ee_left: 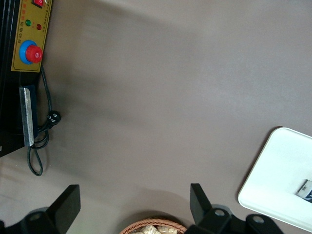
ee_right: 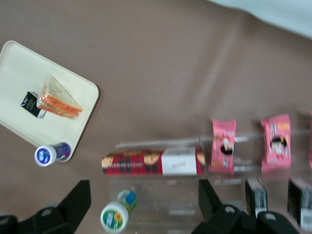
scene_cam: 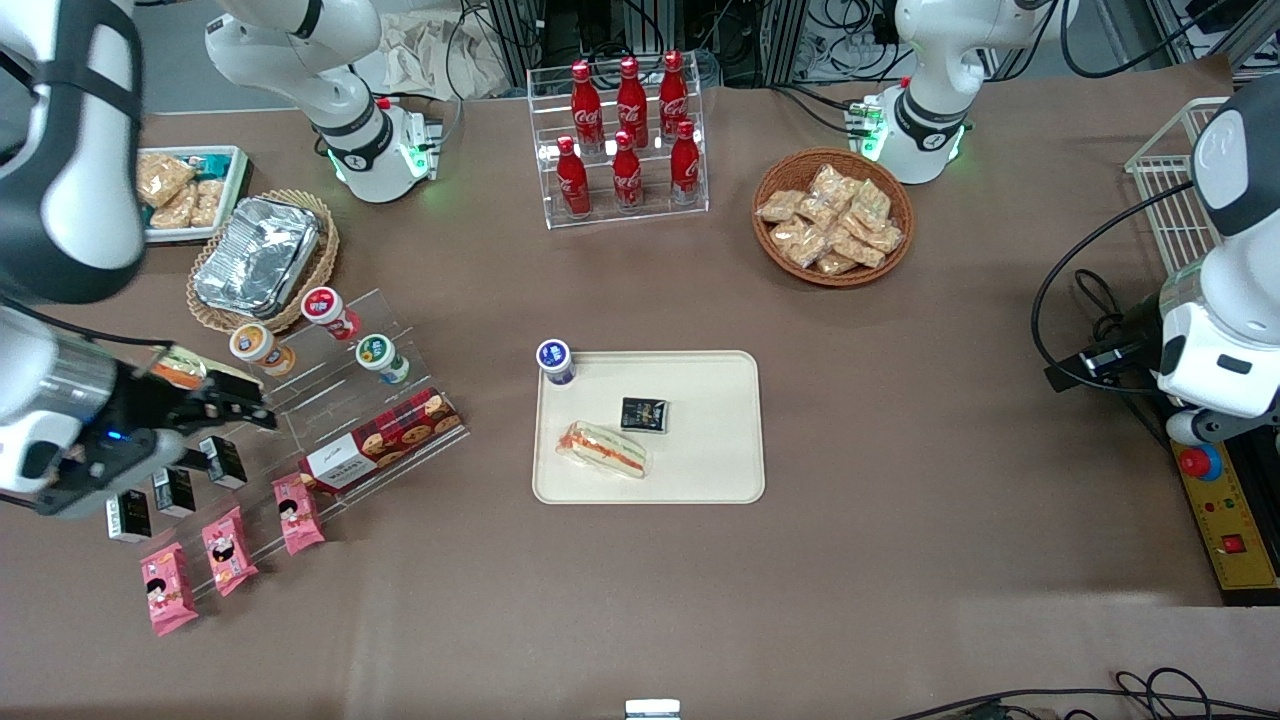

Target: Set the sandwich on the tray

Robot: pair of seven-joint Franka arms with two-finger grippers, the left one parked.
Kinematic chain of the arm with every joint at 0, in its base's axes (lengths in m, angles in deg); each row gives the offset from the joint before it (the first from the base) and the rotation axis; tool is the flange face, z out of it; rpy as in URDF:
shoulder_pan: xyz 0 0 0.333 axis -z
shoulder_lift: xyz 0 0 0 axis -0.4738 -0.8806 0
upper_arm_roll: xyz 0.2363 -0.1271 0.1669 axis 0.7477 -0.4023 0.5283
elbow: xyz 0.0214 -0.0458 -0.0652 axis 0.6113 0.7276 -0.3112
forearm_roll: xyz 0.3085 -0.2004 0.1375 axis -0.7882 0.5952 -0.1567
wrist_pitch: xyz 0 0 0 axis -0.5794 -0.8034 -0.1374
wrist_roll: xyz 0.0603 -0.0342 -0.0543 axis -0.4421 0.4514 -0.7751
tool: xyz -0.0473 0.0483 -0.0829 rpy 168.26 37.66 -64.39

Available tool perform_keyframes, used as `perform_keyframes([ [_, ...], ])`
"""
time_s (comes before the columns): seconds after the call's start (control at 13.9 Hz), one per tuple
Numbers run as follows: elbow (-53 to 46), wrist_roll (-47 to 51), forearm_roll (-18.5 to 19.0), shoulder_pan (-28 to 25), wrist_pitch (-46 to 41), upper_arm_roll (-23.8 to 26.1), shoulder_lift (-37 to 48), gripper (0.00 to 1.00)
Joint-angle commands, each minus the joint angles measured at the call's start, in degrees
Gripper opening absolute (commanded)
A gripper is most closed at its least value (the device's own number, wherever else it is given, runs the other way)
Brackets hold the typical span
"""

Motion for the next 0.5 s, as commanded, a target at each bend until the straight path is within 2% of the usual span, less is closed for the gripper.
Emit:
perform_keyframes([
  [0.0, -0.5, 8.6, -0.5, 3.2, -5.4, 0.8, 1.9, 0.98],
  [0.22, -3.0, 14.9, 3.7, 3.5, -9.3, 0.8, 3.1, 0.98],
  [0.43, -3.1, 16.0, 8.1, 4.0, -12.0, 0.8, 6.5, 0.98],
])
